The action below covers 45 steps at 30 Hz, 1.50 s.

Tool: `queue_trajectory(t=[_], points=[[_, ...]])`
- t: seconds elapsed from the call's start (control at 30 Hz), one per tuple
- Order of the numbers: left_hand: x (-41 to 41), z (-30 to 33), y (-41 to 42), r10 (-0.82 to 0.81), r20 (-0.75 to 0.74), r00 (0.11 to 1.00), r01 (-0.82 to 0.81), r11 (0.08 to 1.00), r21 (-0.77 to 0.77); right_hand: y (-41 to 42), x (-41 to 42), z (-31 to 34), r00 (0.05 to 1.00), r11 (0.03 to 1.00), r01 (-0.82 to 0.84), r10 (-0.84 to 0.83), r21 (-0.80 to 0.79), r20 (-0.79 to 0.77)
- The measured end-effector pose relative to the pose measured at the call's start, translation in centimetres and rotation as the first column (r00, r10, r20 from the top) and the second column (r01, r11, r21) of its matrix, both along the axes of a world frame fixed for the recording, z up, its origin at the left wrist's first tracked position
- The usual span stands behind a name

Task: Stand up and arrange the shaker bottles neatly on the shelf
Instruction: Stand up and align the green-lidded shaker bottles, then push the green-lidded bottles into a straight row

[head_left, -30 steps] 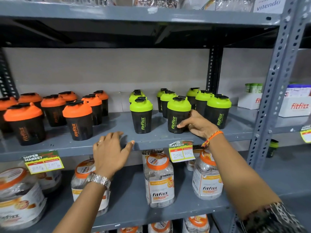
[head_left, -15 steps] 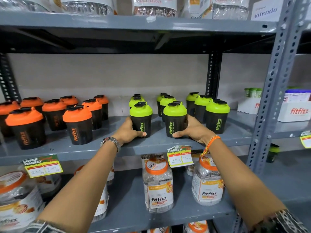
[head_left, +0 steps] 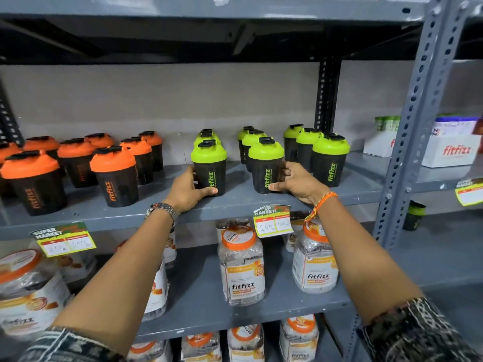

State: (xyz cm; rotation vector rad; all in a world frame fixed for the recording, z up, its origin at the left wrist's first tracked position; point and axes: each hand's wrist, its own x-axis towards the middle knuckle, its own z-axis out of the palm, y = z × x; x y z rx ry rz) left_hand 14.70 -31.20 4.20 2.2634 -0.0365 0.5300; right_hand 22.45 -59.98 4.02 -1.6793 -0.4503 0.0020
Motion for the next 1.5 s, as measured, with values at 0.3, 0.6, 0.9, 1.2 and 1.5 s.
queue_trajectory(t=[0.3, 0.6, 0.9, 1.2, 1.5], points=[[-0.3, 0.1, 0.0, -0.011, -0.014, 1.0, 0.012, 0.999, 0.03, 0.0, 0.1, -0.1, 1.0, 1.0, 0.016, -0.016, -0.026, -0.001], [-0.4, 0.2, 0.2, -0.02, -0.048, 0.999, 0.021, 1.0, 0.02, 0.1, 0.4, -0.1, 1.0, 0.999, 0.018, -0.018, -0.051, -0.008], [-1.7, 0.7, 0.4, 0.058, -0.217, 0.974, -0.043, 0.996, 0.077, -1.3, -1.4, 0.5, 0.996, 0.996, -0.068, 0.064, -0.059, -0.068], [-7.7, -5.9, -2.2, 0.243, 0.167, 0.956, -0.294, 0.762, 0.577, -5.4, -5.2, -2.0, 0.443, 0.524, 0.822, -0.835, 0.222, 0.327], [-7.8, -6.9, -1.7, 0.237, 0.227, 0.945, -0.328, 0.7, 0.634, -6.0, -1.5, -1.1, 0.531, 0.508, 0.847, -0.81, -0.153, 0.249]])
